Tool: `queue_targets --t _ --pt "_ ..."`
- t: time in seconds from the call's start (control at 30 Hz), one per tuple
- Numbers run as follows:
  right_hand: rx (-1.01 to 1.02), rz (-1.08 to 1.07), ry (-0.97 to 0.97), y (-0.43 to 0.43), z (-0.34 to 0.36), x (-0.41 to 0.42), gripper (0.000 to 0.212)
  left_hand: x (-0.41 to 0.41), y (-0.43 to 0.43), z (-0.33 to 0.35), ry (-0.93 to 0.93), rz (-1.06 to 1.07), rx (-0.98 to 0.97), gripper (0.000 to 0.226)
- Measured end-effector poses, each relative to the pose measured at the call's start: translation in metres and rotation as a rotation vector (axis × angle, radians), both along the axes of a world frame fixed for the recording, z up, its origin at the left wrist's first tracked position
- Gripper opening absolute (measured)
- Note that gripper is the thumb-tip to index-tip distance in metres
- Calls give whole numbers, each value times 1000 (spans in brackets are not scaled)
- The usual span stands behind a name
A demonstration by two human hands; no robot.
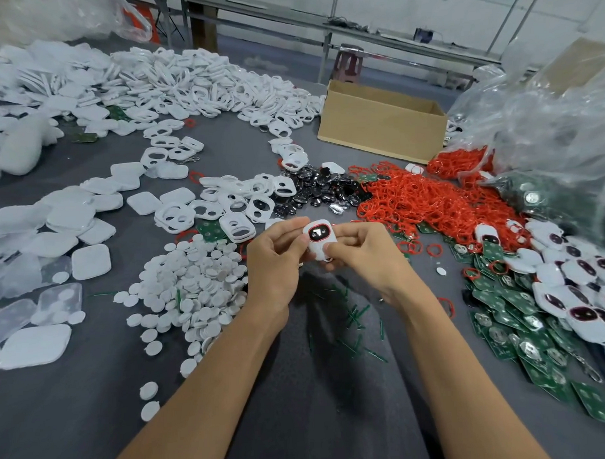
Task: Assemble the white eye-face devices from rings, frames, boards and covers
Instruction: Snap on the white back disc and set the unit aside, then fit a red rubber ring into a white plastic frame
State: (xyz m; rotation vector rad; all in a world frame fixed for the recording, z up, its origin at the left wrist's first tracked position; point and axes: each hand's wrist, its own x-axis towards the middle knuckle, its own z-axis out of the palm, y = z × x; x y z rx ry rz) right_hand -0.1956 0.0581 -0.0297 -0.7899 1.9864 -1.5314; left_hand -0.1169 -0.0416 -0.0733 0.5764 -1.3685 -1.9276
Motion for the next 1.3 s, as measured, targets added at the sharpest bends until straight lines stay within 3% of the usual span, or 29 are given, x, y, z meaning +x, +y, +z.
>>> queue_targets --t 0.6,0.8,0.97,1.03,1.2,1.3 --pt "31 -22 56 15 13 -5 25 4 1 2 19 -55 20 20" --pt "143 -277 173 94 15 -16 33 6 3 4 26 -73 29 18" --pt "307 -888 505 218 24 -49 29 4 6 1 -69 -21 -104 21" --pt "407 -1035 510 255 25 -64 26 3 8 0 -92 -9 -131 18" --pt "477 -1085 355 288 21 -74 41 5 9 1 -101 -62 -145 11" --pt "502 -1087 360 285 19 -69 50 5 9 1 -94 -83 -129 11"
